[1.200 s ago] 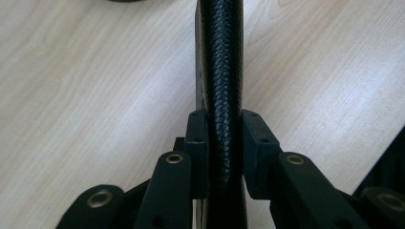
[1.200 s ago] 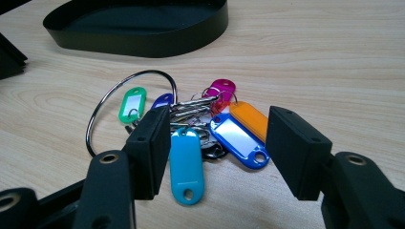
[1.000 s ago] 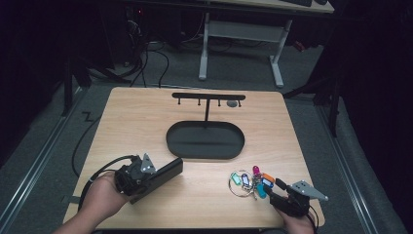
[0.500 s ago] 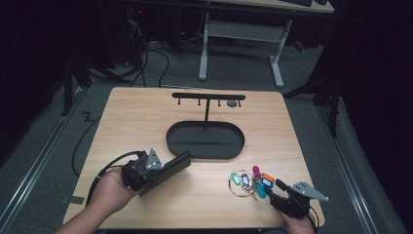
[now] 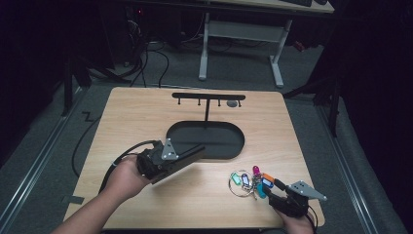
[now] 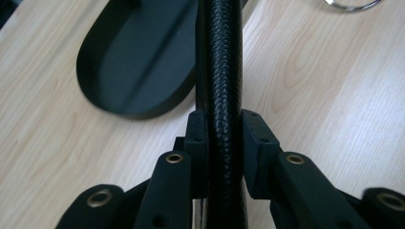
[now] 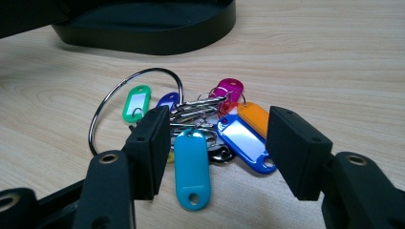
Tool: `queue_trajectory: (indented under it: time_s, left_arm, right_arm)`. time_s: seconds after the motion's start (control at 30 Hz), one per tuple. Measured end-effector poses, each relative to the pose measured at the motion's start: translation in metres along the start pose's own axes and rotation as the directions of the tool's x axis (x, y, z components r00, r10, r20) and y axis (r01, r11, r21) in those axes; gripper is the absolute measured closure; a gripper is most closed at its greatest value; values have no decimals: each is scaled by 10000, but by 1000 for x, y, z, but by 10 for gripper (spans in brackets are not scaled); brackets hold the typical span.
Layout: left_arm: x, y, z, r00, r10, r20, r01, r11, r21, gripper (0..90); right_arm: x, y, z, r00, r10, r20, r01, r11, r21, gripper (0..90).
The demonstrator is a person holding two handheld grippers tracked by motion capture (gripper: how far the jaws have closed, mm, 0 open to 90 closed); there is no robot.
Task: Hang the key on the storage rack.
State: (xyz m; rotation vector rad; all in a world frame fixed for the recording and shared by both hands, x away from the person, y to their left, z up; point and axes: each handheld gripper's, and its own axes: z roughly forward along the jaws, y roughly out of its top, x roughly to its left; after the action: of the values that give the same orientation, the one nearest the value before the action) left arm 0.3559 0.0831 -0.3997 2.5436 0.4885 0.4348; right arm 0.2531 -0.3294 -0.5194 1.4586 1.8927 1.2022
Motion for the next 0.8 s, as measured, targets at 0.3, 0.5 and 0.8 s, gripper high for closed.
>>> queue_trajectory:
  time_s: [0.3,0.5,0.8]
  left_arm:
    - [-4,24,12,9909,1268,-452,-1263,9919,141,752]
    - [0,40,17,9830,1716,-651,-1726,9849,-99,753]
    - [18,55,30,9743,2075,-880,-2109,9770,-313,752]
  right_arm:
    - [3,1,-8,9998,-158,119,160,9997,-192,419]
    - [1,-1,-13,9995,-71,306,79,9996,-257,420]
    - [-1,-5,-19,9989,-60,474,70,9998,-204,420]
